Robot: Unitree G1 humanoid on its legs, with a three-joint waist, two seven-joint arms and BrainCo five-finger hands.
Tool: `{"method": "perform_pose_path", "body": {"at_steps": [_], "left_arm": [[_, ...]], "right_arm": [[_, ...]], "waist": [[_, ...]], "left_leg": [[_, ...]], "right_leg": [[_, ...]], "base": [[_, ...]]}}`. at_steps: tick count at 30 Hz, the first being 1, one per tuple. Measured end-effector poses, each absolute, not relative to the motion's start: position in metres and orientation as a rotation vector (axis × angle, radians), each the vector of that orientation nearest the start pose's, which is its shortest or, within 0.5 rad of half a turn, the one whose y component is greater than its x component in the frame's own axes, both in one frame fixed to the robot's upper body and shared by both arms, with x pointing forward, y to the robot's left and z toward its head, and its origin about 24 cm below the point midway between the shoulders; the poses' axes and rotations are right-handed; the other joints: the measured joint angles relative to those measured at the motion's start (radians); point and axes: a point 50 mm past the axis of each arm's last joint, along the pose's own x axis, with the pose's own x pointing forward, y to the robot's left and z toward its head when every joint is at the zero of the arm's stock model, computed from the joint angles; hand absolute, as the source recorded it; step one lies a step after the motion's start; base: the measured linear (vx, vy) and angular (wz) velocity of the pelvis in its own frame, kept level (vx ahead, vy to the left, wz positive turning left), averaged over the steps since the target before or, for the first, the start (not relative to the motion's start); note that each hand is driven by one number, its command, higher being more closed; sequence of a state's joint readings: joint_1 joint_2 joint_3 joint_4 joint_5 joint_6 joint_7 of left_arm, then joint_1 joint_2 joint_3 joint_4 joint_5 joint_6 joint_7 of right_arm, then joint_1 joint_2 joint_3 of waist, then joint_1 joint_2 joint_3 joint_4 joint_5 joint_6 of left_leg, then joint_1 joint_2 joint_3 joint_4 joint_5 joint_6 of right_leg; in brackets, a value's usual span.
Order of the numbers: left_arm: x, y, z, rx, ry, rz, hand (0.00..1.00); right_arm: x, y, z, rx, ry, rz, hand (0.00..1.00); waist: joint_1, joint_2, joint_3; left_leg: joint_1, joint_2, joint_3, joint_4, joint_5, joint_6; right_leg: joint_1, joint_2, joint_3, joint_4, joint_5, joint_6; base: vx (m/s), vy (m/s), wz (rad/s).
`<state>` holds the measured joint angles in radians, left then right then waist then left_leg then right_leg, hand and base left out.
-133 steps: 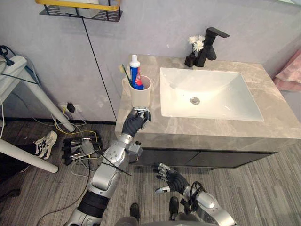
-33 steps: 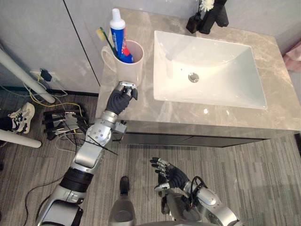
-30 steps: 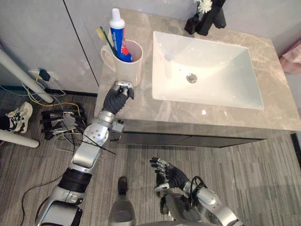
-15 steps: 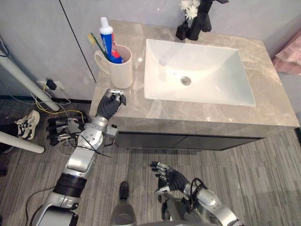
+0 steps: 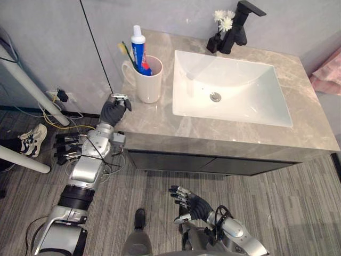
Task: Organize washtable
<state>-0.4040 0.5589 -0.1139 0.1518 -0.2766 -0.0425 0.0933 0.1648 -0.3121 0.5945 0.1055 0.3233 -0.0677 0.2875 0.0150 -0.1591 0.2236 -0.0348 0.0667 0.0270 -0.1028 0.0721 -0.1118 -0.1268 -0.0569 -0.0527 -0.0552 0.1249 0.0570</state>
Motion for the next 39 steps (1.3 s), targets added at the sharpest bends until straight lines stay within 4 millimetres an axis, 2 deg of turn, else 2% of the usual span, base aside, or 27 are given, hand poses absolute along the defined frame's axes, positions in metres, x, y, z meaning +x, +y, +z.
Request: {"method": "perform_pose_path", "body": {"at_steps": [8,16,25,35,39], "left_arm": [[0.329,0.213,0.162,0.292,-0.319,-0.013,1.0],[0.333,0.204,0.173,0.303,-0.352,-0.043,1.0],[0.338,0.191,0.18,0.319,-0.37,-0.088,1.0],[0.339,0.187,0.189,0.317,-0.403,-0.096,1.0],[0.34,0.183,0.199,0.314,-0.441,-0.099,1.0]], "right_arm": [[0.161,-0.079,-0.034,0.105,0.367,0.772,0.0],[0.158,-0.078,-0.034,0.114,0.367,0.769,0.0],[0.159,-0.077,-0.032,0.117,0.358,0.768,0.0],[0.162,-0.074,-0.025,0.127,0.322,0.771,0.0],[0.162,-0.074,-0.024,0.127,0.322,0.77,0.0]], "waist": [[0.001,-0.021,0.003],[0.001,-0.027,0.011],[0.001,-0.037,0.067],[0.002,-0.04,0.084],[0.004,-0.041,0.112]], "left_leg": [[0.001,0.0,-0.001,0.0,0.0,0.0],[0.001,-0.002,-0.001,0.0,-0.003,-0.004],[0.001,-0.01,-0.001,0.001,-0.003,-0.004],[0.0,-0.014,-0.001,0.002,-0.01,0.007],[0.0,-0.015,0.0,0.0,-0.01,0.007]], "right_leg": [[0.001,0.0,-0.001,0.0,0.0,-0.001],[0.001,-0.005,-0.002,-0.002,-0.001,-0.001],[-0.001,-0.013,-0.003,-0.002,0.001,-0.002],[-0.001,-0.017,-0.001,-0.001,0.002,-0.003],[-0.001,-0.018,-0.002,0.0,0.002,-0.003]], "base": [[0.0,0.0,0.0],[0.0,0.0,0.0],[0.0,0.0,0.0],[0.0,0.0,0.0],[0.0,0.0,0.0]]}}
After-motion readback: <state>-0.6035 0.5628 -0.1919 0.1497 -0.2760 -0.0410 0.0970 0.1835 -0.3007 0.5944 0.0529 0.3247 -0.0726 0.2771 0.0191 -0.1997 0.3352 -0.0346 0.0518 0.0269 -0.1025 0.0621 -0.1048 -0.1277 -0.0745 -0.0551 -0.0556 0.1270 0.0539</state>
